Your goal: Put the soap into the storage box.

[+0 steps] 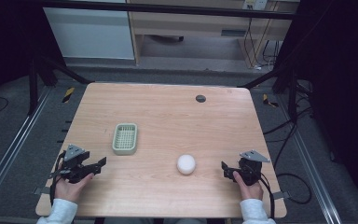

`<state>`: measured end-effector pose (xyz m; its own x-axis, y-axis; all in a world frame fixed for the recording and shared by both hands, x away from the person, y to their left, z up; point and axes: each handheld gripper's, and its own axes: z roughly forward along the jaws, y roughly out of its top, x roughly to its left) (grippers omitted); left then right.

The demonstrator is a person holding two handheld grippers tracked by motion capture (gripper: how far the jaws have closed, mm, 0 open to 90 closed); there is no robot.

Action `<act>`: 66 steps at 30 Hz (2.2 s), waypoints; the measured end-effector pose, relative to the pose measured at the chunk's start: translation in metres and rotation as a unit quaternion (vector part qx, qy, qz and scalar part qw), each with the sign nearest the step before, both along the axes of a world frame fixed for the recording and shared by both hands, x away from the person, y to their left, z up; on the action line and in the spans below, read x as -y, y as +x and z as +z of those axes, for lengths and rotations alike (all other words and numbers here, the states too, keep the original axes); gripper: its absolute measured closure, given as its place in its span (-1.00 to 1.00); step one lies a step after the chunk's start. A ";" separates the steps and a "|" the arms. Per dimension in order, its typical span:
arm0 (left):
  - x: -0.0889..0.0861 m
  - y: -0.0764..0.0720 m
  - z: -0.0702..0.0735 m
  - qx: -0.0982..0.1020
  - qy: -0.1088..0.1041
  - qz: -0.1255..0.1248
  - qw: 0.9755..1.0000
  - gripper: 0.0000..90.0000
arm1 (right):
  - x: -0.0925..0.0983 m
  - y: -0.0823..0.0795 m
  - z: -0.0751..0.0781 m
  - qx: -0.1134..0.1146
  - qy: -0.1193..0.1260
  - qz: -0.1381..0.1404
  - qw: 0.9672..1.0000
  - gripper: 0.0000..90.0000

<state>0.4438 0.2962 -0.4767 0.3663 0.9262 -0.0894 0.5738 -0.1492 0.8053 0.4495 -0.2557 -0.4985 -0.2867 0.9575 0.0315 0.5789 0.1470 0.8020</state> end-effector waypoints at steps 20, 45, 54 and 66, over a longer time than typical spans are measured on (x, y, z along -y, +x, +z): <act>0.015 -0.007 0.012 0.030 0.010 -0.020 0.999 -0.41 | 0.002 -0.001 0.001 0.004 -0.007 -0.002 1.000 -0.90; 0.060 -0.008 0.032 0.043 0.024 -0.088 0.995 -0.50 | 0.000 0.001 0.000 0.000 -0.017 0.009 1.000 -0.90; 0.075 -0.008 0.035 0.041 0.035 -0.112 0.992 -0.51 | -0.001 0.001 0.000 -0.002 -0.014 0.010 1.000 -0.90; 0.099 -0.003 0.038 0.043 0.046 -0.141 0.988 -0.53 | -0.002 0.001 -0.001 -0.004 -0.009 0.012 1.000 -0.90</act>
